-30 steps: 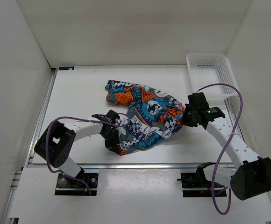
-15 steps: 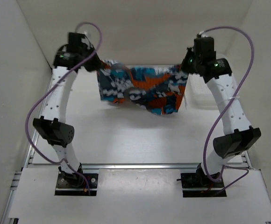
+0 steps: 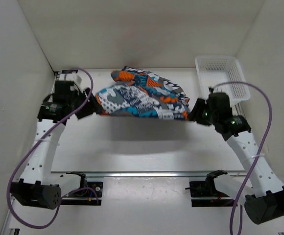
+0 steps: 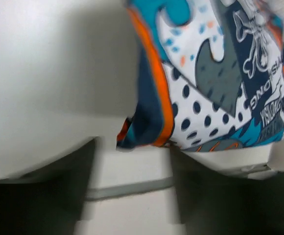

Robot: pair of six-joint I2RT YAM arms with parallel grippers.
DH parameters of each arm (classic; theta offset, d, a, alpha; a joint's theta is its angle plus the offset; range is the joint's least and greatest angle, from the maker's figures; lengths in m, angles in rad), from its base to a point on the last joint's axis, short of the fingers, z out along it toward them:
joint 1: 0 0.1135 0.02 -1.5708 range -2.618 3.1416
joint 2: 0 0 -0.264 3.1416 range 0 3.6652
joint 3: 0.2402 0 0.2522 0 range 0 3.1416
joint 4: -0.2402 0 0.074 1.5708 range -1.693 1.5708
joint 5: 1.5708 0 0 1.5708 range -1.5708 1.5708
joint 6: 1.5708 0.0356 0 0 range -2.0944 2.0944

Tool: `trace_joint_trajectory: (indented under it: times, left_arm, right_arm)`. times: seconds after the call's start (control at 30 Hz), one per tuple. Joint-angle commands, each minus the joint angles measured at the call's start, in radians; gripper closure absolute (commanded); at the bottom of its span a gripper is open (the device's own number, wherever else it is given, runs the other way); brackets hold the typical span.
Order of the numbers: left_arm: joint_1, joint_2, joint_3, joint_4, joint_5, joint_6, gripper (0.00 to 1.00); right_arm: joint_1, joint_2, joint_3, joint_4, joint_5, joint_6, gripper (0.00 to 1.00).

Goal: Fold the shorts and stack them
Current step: Flatten the shorts out

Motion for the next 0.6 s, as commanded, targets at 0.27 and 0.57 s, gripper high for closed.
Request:
trace_joint_trajectory:
  times: [0.27,0.57]
  left_arm:
    - [0.024,0.065,-0.307,0.025,-0.019,-0.027,0.3]
    - [-0.01,0.125,-0.535,0.224,0.126,-0.218,0.02]
  right_arm:
    - [-0.036,-0.144,-0.237,-0.148,-0.003,0.11,0.17]
    - [-0.242,-0.189,-0.528,0.107,-0.32,0.277,0.26]
